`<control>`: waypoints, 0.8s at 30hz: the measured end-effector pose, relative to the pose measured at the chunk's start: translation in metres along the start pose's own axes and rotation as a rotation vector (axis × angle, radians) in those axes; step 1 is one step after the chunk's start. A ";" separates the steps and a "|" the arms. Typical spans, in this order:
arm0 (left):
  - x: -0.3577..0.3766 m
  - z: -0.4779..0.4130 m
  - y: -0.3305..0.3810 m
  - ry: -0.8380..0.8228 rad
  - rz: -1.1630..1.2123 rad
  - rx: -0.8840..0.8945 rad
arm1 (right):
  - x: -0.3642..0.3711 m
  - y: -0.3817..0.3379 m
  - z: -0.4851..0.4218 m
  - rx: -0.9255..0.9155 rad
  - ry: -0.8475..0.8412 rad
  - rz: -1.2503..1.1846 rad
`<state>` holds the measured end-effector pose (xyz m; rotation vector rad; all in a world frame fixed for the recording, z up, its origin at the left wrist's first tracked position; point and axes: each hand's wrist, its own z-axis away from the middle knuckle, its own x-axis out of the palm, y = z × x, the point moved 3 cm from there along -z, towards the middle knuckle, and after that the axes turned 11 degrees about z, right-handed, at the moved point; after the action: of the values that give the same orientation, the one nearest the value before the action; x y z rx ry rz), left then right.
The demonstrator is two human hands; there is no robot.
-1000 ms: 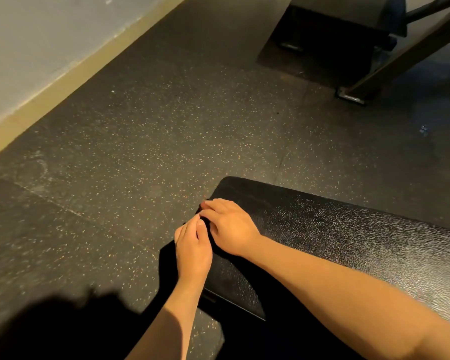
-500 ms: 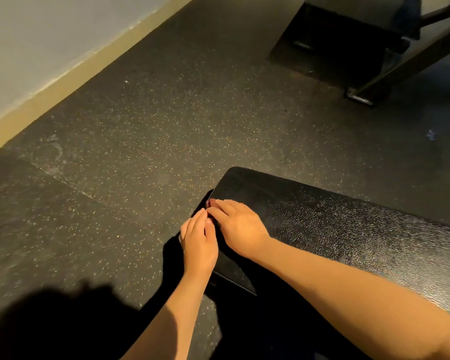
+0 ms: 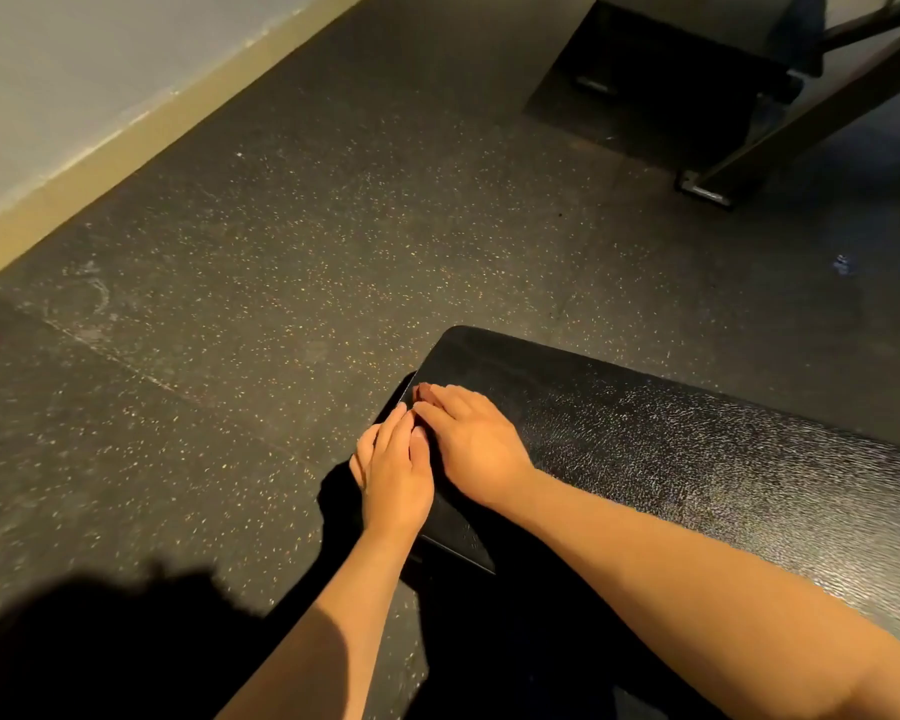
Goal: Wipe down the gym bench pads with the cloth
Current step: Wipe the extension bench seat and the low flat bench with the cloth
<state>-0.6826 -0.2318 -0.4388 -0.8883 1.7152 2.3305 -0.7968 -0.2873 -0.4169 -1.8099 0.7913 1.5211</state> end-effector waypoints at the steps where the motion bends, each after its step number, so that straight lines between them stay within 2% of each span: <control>1: 0.000 0.001 0.000 -0.013 -0.023 0.019 | -0.003 0.010 -0.002 0.008 -0.010 0.027; 5: 0.003 0.005 -0.002 -0.039 -0.079 0.038 | -0.016 0.031 -0.003 0.251 0.045 0.039; 11: -0.004 0.004 0.000 -0.037 -0.005 0.005 | -0.003 -0.017 0.014 0.052 0.024 -0.038; 16: -0.004 0.007 -0.002 -0.080 -0.011 0.020 | -0.011 0.002 0.007 0.222 0.004 0.004; 21: -0.003 0.006 -0.004 -0.042 -0.011 0.028 | -0.005 -0.025 0.023 0.056 0.022 -0.032; 24: -0.004 0.007 -0.005 -0.061 -0.002 0.046 | -0.005 0.001 0.012 0.113 0.006 -0.001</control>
<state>-0.6802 -0.2229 -0.4397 -0.8029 1.7350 2.2822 -0.8050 -0.2782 -0.4134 -1.7327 0.8613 1.4418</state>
